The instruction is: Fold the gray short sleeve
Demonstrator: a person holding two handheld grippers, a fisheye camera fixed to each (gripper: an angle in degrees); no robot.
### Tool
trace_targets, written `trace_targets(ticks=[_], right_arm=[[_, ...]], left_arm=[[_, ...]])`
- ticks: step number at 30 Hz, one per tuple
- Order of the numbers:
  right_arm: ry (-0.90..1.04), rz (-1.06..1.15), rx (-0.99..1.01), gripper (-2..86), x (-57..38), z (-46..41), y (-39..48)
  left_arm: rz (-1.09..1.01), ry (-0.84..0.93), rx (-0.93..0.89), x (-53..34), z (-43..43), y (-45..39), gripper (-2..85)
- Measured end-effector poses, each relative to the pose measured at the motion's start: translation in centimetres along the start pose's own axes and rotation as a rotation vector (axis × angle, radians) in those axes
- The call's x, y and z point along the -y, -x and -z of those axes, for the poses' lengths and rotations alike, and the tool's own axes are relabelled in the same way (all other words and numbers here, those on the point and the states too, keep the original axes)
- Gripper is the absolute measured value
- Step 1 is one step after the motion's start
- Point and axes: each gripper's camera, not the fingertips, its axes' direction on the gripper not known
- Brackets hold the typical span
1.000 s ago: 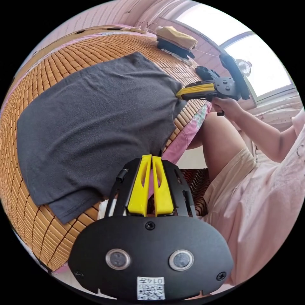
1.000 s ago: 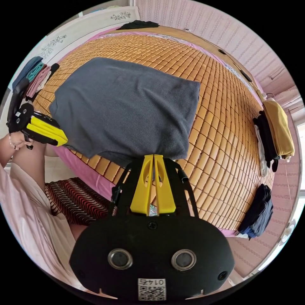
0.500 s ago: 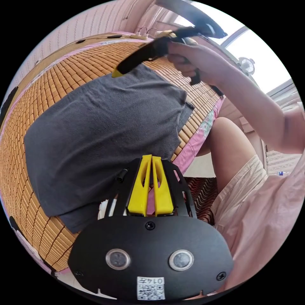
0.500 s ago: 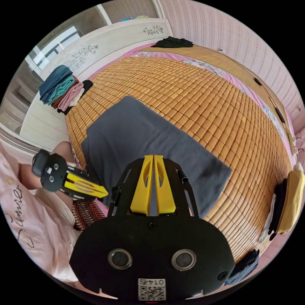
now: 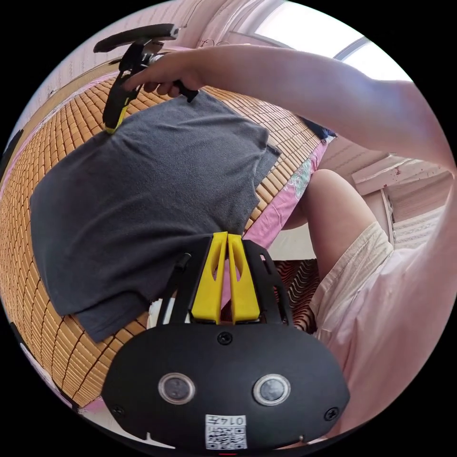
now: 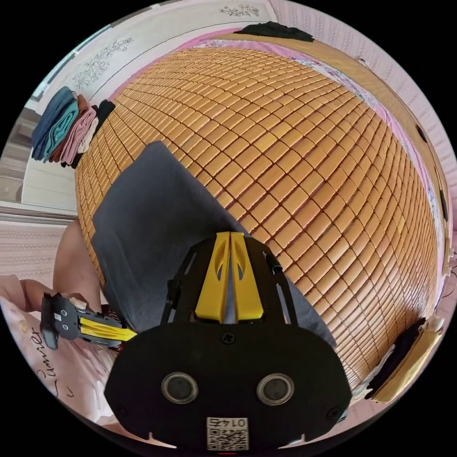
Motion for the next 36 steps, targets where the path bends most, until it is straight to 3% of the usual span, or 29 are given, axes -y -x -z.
trace_targets(ticks=[5,10,14,17,20,26,30,36], right_arm=[[-0.341,-0.215,0.016,3.1,-12.1,5.3,-1.8],[-0.309,-0.553,-0.035,10.0,-26.6,4.5,-2.4],[-0.303,-0.698,0.071,11.2,-32.8,1.9,-1.7],[-0.378,-0.747,0.174,10.6,-34.0,0.2,-2.0],[-0.453,-0.775,0.208,8.6,-34.6,-0.9,-2.4],[-0.499,-0.788,0.256,2.9,-36.3,-1.8,-4.1],[-0.552,-0.801,0.308,1.8,-38.3,-1.5,-4.8],[-0.628,-0.803,0.311,1.2,-42.2,0.7,-5.9]], left_arm=[[-0.083,-0.024,-0.089,1.3,3.3,-0.9,-0.7],[-0.212,-0.061,-0.209,4.5,7.6,-0.2,-0.6],[-0.210,-0.132,-0.067,9.8,9.8,2.2,-0.5],[-0.183,-0.182,0.057,14.8,9.7,3.9,0.6],[-0.159,-0.183,0.067,20.2,8.5,5.1,3.9],[-0.095,-0.072,-0.038,29.1,3.4,6.0,8.6],[-0.100,0.132,-0.006,32.5,-0.7,5.4,3.8],[-0.205,0.071,-0.014,35.4,0.1,2.8,0.0]])
